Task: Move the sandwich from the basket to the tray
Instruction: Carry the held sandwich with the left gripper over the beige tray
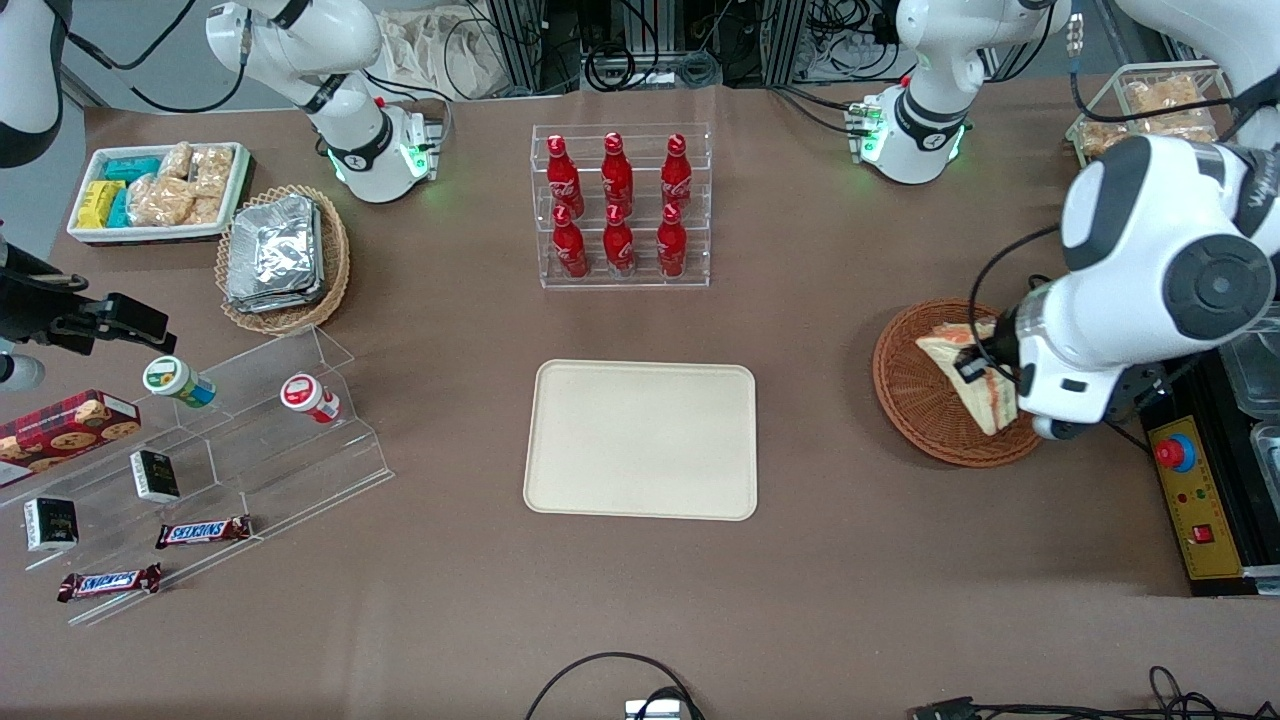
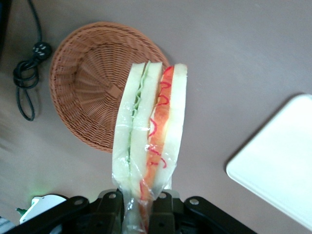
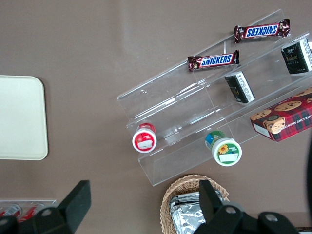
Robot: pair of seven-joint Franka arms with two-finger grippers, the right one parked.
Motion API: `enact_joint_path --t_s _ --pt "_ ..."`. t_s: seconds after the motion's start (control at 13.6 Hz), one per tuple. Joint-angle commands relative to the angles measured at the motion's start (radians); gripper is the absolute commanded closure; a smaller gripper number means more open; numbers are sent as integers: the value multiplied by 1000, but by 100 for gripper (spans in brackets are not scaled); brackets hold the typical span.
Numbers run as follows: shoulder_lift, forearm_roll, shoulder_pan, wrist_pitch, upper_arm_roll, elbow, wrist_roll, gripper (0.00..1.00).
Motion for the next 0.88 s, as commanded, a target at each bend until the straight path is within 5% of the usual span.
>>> enact_joint_path --t_s 0.0,0.81 --pt "17 22 -117 -28 -1 41 -3 100" --pt "367 22 -338 321 -3 81 14 100"
